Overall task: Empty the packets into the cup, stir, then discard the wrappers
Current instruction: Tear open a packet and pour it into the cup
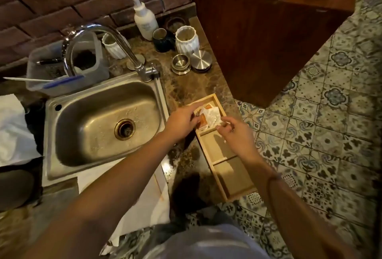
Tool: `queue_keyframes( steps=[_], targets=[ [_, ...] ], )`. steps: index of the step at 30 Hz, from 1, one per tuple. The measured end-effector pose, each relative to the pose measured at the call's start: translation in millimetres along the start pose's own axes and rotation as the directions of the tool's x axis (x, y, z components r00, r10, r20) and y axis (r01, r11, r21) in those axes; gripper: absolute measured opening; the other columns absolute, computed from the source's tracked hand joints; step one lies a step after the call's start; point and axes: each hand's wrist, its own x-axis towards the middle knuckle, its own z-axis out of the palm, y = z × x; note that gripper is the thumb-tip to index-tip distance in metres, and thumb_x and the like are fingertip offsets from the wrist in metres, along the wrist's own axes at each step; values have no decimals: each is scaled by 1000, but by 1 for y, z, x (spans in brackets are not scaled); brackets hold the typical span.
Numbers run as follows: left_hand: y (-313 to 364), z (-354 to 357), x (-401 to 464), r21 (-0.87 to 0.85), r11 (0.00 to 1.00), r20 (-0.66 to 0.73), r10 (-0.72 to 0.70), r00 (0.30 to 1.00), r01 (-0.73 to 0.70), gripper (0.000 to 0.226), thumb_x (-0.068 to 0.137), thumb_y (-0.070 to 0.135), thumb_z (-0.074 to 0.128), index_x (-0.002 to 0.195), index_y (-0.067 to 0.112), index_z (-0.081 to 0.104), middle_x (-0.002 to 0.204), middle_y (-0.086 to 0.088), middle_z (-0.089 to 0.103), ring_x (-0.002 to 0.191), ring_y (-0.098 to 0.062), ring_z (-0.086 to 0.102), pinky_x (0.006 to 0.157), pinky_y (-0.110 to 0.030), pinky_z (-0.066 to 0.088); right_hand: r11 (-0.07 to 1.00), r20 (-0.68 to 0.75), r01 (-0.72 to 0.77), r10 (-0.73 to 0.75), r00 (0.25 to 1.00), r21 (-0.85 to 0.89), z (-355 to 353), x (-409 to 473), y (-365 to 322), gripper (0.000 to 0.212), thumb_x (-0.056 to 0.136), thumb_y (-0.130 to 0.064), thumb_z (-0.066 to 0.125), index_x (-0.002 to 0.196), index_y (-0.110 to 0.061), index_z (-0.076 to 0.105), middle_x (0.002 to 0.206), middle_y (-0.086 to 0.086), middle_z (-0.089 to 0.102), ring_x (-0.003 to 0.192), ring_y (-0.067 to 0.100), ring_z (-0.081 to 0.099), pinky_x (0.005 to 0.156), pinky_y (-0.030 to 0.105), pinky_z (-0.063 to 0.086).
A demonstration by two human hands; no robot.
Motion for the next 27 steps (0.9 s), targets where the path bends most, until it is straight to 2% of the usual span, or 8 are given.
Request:
queue_keyframes(
  steps=[4, 6, 8, 11, 15, 18, 22, 27],
  targets=[
    [1, 1, 9, 263, 950, 99, 146, 984, -167, 45, 99, 33, 61, 143, 35, 53, 134, -1, 68, 110, -27, 69, 85, -39, 58, 995, 53, -45, 50, 997, -92, 9, 7, 0, 38, 98, -29, 65, 135, -21, 66, 84, -5, 69, 83, 17, 65, 78, 32, 52],
    [-1, 1, 16, 361, 906, 155, 177, 972, -222, 41, 101, 35, 56, 142, 35, 53, 130, -2, 66, 102, -29, 70, 78, -42, 60, 984, 32, -42, 48, 998, -171, 14, 12, -3, 35, 98, -31, 63, 132, -23, 68, 90, -2, 73, 85, 17, 66, 74, 26, 45],
    [-3, 0, 21, 405, 880, 197, 183, 963, -250, 36, 102, 35, 54, 139, 35, 54, 122, -4, 64, 95, -30, 70, 73, -41, 60, 974, 26, -34, 41, 999, -226, 19, 19, -6, 35, 99, -33, 61, 132, -24, 69, 107, 3, 77, 95, 22, 70, 78, 27, 49],
    [-3, -1, 27, 401, 870, 231, 206, 951, -285, 31, 102, 34, 55, 133, 34, 59, 115, -5, 61, 89, -30, 69, 67, -38, 55, 964, 37, -54, 66, 997, -260, 27, 29, -8, 36, 100, -34, 57, 132, -23, 69, 122, 7, 75, 108, 27, 69, 90, 36, 55],
    [-5, 1, 34, 384, 871, 242, 224, 944, -305, 26, 100, 33, 59, 126, 31, 62, 112, -5, 61, 87, -29, 68, 61, -33, 46, 945, 25, -63, 75, 997, -321, 35, 39, -7, 36, 99, -36, 59, 130, -24, 69, 121, 7, 76, 109, 27, 70, 90, 36, 56],
    [-6, -2, 36, 354, 891, 236, 210, 949, -285, 25, 99, 31, 61, 124, 28, 64, 117, -5, 62, 92, -28, 68, 67, -36, 53, 936, 40, -61, 80, 996, -346, 41, 44, -7, 32, 98, -36, 61, 126, -23, 72, 116, 6, 77, 105, 26, 71, 87, 34, 56],
    [-9, -8, 36, 333, 899, 239, 210, 948, -284, 19, 98, 28, 63, 117, 25, 66, 116, -5, 64, 95, -28, 67, 73, -41, 58, 927, 19, -78, 91, 996, -368, 48, 47, -9, 21, 96, -37, 63, 106, -27, 79, 102, 3, 78, 91, 24, 71, 70, 28, 49],
    [-11, -10, 35, 311, 907, 236, 215, 948, -284, 18, 98, 26, 63, 115, 25, 68, 115, -6, 64, 95, -28, 67, 72, -38, 56, 903, 3, -79, 89, 996, -423, 50, 49, -9, 23, 93, -44, 68, 107, -29, 79, 100, 1, 78, 90, 23, 71, 67, 26, 40]
  ],
)
